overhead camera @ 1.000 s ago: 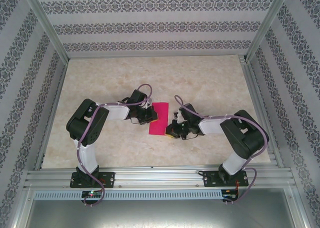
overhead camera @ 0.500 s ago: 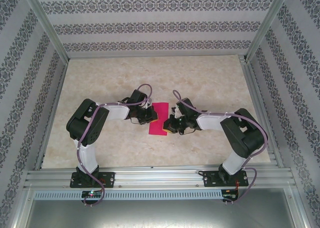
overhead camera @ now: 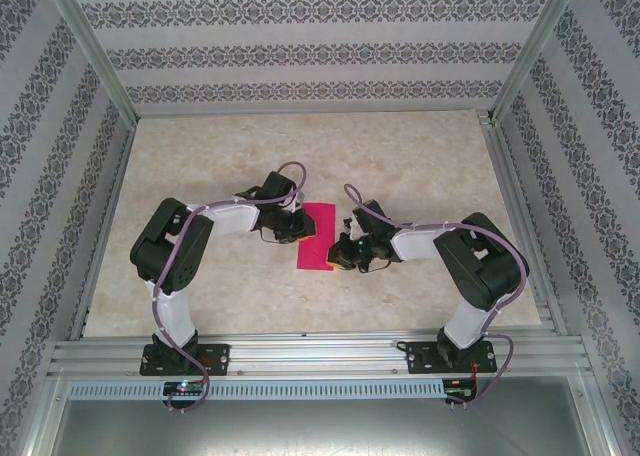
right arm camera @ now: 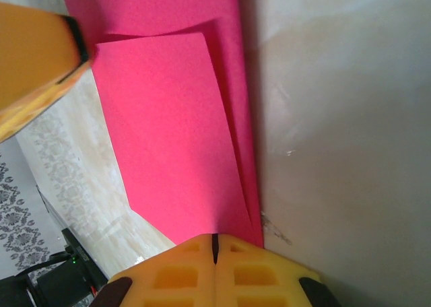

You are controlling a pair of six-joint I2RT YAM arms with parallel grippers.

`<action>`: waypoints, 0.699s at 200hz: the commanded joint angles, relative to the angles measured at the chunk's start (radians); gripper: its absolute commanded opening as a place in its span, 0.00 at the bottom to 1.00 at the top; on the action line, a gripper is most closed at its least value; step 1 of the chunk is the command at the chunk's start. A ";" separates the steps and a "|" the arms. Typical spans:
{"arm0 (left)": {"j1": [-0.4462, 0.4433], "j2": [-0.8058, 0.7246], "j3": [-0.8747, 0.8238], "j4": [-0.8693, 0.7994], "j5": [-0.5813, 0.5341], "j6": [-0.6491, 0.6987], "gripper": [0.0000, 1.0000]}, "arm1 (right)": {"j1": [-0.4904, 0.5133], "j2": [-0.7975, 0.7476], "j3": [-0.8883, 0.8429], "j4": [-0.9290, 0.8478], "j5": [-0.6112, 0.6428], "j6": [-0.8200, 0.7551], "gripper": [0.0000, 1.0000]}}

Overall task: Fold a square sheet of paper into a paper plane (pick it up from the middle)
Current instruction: Fold the triangle a second time at the center of the table.

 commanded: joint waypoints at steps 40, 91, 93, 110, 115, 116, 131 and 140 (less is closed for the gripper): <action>-0.072 -0.068 -0.072 0.075 0.014 -0.083 0.03 | 0.011 0.046 -0.016 -0.087 0.065 -0.023 0.03; -0.119 -0.041 -0.161 0.255 0.006 -0.209 0.00 | 0.011 0.064 -0.010 -0.097 0.065 -0.029 0.03; -0.120 -0.040 -0.163 0.262 0.006 -0.212 0.00 | 0.012 0.063 -0.010 -0.098 0.065 -0.028 0.03; -0.135 -0.037 -0.172 0.280 0.003 -0.226 0.00 | 0.011 0.067 -0.012 -0.099 0.066 -0.030 0.03; -0.138 -0.034 -0.173 0.282 0.001 -0.227 0.00 | 0.011 0.068 -0.013 -0.101 0.066 -0.030 0.03; -0.139 -0.033 -0.174 0.282 0.001 -0.228 0.00 | 0.011 0.069 -0.013 -0.101 0.066 -0.030 0.03; -0.146 -0.022 -0.181 0.289 -0.004 -0.231 0.00 | 0.012 0.070 -0.015 -0.101 0.066 -0.030 0.02; -0.148 -0.014 -0.188 0.295 -0.013 -0.231 0.00 | 0.011 0.070 -0.017 -0.102 0.066 -0.032 0.02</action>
